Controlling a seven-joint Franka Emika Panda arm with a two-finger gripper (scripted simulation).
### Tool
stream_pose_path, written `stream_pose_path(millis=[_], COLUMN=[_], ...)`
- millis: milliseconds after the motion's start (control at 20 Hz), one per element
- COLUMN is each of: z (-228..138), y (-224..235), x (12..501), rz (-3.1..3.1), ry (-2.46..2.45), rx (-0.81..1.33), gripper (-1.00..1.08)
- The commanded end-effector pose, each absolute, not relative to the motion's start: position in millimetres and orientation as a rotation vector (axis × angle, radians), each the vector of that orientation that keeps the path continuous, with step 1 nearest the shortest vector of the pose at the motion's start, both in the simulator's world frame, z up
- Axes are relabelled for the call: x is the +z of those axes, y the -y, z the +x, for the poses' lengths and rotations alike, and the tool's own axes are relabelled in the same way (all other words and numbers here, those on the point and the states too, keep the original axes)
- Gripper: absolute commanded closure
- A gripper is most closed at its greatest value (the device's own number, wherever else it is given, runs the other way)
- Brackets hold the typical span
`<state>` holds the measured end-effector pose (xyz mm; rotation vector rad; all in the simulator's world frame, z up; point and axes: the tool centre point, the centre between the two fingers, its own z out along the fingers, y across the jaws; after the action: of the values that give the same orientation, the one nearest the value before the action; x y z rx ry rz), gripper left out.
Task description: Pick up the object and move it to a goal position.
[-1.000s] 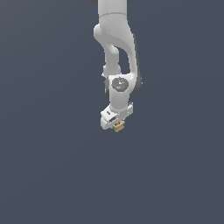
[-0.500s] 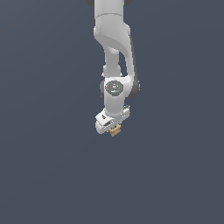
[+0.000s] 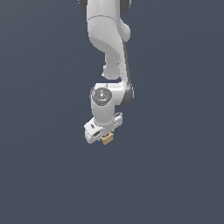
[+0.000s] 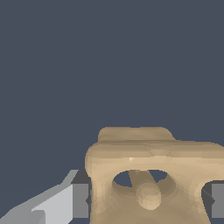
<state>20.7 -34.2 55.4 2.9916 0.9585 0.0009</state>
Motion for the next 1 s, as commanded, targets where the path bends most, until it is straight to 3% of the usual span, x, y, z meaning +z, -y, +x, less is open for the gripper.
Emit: stream_pose_path(millis=[0, 950], z=[35, 106], y=[45, 97], x=[58, 69], rz=[2.991, 2.991], ry=[-0.959, -0.960], rx=[0.001, 0.000], gripper=[1.08, 1.08])
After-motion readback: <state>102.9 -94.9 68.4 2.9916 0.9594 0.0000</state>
